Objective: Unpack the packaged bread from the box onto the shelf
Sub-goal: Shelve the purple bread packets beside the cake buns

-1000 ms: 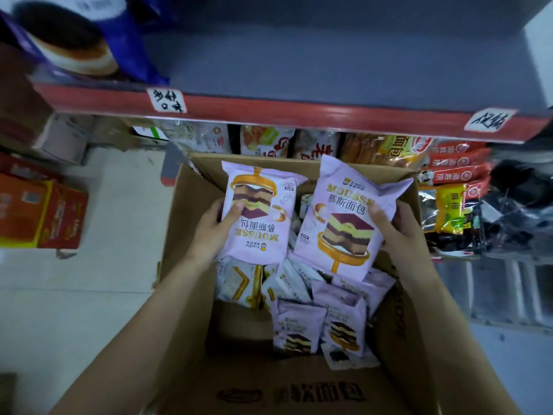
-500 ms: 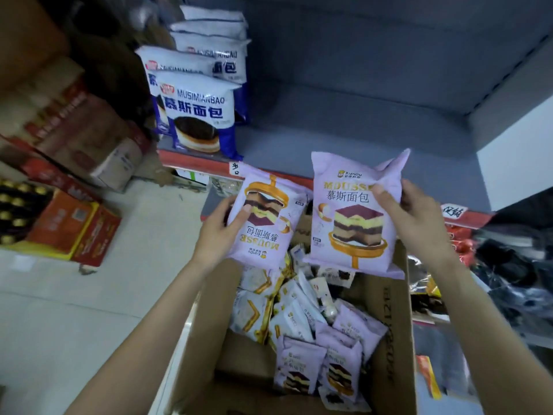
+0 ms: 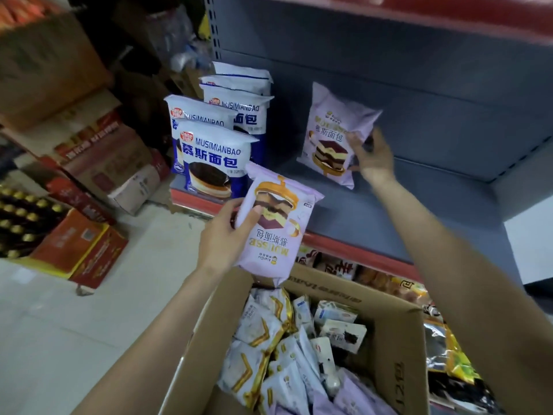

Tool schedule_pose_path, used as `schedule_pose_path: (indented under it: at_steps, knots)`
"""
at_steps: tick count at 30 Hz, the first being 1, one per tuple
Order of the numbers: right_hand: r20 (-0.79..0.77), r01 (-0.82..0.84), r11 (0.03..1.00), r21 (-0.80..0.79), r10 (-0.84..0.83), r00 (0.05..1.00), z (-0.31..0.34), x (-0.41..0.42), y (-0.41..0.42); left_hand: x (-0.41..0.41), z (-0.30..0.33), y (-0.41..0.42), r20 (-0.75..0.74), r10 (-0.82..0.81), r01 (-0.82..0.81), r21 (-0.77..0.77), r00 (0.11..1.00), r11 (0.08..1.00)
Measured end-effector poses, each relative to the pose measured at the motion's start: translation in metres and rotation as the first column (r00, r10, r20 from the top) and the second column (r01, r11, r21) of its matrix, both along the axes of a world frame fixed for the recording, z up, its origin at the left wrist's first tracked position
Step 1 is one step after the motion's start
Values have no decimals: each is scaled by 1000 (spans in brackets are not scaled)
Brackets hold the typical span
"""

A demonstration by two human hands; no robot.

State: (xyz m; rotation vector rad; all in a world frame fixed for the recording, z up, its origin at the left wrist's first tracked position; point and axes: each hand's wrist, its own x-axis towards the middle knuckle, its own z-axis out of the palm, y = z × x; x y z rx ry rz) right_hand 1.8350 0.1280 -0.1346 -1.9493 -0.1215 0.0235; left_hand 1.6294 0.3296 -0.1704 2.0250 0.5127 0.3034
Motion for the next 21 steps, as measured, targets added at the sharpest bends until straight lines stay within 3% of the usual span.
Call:
schedule_pose_path:
  at_steps: [4, 8, 12, 15, 18, 21]
  knots:
    - [-22, -21, 1000, 13, 21, 1000, -17, 62, 23, 20, -7, -1, 26, 29, -27, -50, 999, 998]
    - [-145, 85, 990, 111, -69, 987, -35, 98, 20, 33, -7, 0, 38, 34, -30, -111, 999, 993]
    - [-14, 101, 979, 180, -100, 995, 2, 17, 7, 44, -1, -11, 41, 37, -31, -136, 998, 990]
    - [65, 27, 986, 166, -38, 997, 5, -54, -22, 52, 1, -23, 41, 70, -56, -290, 997, 955]
    - [-54, 67, 981, 180, -58, 997, -12, -125, -41, 58, 3, -44, 17, 111, -92, -441, 994, 893]
    - [-253, 230, 936, 266, -163, 954, -24, -173, -32, 67, 5, -73, -50, 175, -169, -603, 983, 779]
